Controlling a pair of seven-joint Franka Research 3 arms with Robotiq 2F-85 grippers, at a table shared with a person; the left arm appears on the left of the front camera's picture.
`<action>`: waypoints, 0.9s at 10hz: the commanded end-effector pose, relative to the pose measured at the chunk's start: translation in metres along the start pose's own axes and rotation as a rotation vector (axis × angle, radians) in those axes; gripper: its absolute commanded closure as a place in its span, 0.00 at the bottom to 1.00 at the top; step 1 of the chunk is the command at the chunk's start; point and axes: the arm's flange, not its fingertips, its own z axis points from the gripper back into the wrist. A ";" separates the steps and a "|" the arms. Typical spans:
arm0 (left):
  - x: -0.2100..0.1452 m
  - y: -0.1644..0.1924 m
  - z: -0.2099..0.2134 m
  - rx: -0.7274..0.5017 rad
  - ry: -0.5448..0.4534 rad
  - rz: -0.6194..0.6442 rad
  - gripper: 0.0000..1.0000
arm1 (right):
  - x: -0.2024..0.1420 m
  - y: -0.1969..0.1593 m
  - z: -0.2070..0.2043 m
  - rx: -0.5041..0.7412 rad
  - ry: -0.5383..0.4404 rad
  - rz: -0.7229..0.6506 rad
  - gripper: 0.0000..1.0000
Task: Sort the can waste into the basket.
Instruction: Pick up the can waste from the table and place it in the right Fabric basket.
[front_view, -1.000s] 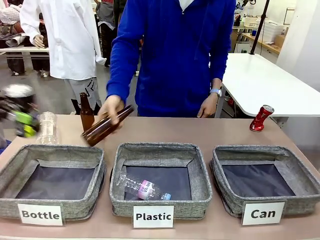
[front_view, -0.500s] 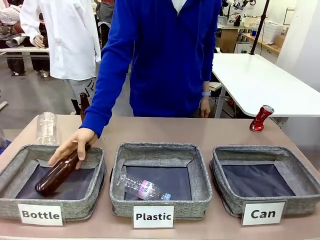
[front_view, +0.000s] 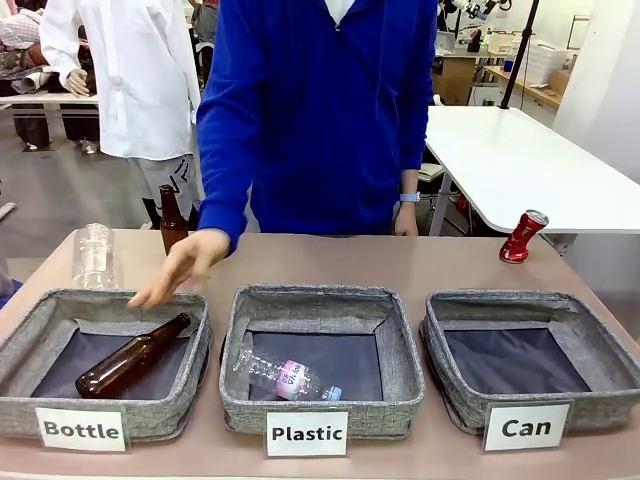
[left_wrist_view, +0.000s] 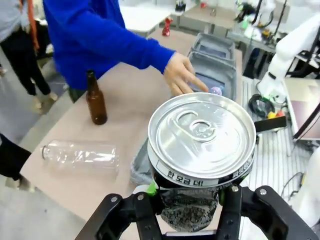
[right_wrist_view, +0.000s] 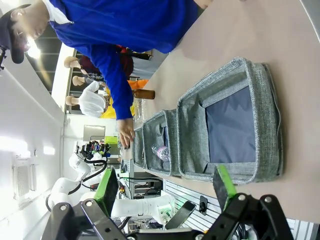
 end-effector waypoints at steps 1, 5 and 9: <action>0.031 -0.007 -0.089 -0.071 0.035 -0.006 0.54 | 0.002 0.000 0.000 0.021 -0.012 0.026 0.00; 0.096 0.000 -0.281 -0.233 0.184 -0.081 0.54 | 0.002 0.000 0.000 0.021 -0.012 0.026 0.00; 0.173 -0.018 -0.452 -0.365 0.383 -0.131 0.54 | 0.002 0.000 0.000 0.021 -0.012 0.026 0.00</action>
